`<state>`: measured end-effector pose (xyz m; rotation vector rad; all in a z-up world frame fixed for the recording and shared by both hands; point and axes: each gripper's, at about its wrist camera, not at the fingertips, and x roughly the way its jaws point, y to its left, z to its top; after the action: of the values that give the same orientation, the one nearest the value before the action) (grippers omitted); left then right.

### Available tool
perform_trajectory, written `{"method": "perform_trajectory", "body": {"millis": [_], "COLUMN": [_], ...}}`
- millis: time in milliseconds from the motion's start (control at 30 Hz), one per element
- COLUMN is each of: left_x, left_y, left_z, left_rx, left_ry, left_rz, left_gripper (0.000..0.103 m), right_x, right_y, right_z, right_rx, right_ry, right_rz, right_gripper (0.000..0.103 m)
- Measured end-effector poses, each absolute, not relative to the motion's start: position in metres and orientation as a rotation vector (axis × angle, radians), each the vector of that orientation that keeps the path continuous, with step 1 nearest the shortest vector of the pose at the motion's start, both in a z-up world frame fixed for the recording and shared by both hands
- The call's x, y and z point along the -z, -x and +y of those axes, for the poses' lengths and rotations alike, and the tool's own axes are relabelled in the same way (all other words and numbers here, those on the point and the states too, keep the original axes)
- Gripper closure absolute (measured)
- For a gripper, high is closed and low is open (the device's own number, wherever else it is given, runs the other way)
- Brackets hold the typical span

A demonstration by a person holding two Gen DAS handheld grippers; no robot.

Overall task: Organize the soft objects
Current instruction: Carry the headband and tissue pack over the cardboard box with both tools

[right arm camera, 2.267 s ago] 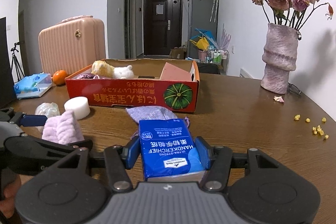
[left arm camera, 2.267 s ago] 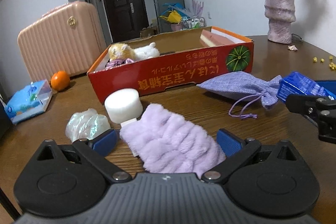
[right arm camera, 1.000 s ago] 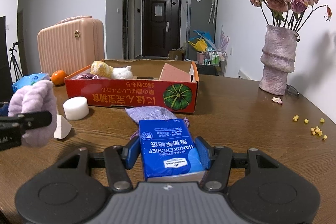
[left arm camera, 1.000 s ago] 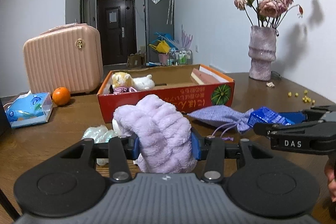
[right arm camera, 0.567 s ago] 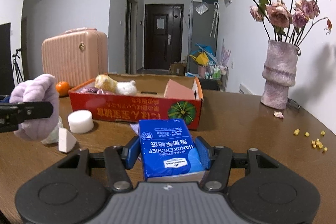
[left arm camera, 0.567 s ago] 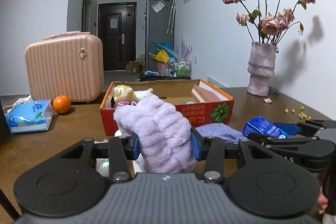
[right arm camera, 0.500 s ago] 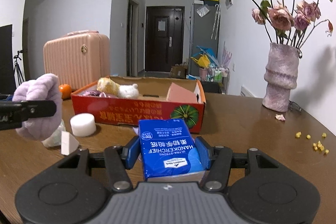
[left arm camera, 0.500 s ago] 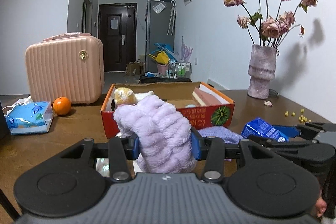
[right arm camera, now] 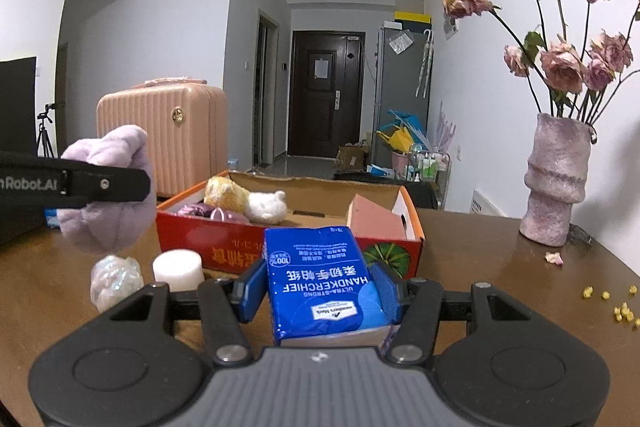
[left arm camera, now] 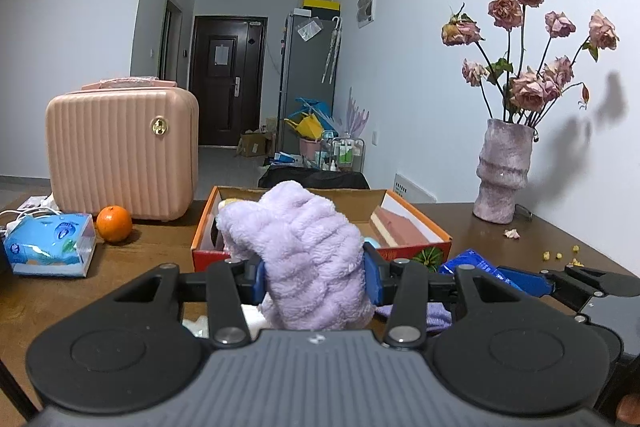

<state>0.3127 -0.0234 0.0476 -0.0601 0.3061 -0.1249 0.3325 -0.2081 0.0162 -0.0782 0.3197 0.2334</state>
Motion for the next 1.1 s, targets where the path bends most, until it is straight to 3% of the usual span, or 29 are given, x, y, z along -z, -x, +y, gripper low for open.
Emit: {"method": "perform_trajectory", "body": {"millis": [1100], "left_x": [-0.057], "left_y": [-0.425], "left_z": [-0.004], "left_rx": [0.044], "left_ry": [0.158], "left_rz": [0.307], "left_gripper": [0.057], "right_x": [-0.04], "right_y": [-0.445], "right_z": [-0.176], "right_rx": [-0.211], "right_ry": [0.055], "right_rz": [0.3], "right_gripper": [0.047]}}
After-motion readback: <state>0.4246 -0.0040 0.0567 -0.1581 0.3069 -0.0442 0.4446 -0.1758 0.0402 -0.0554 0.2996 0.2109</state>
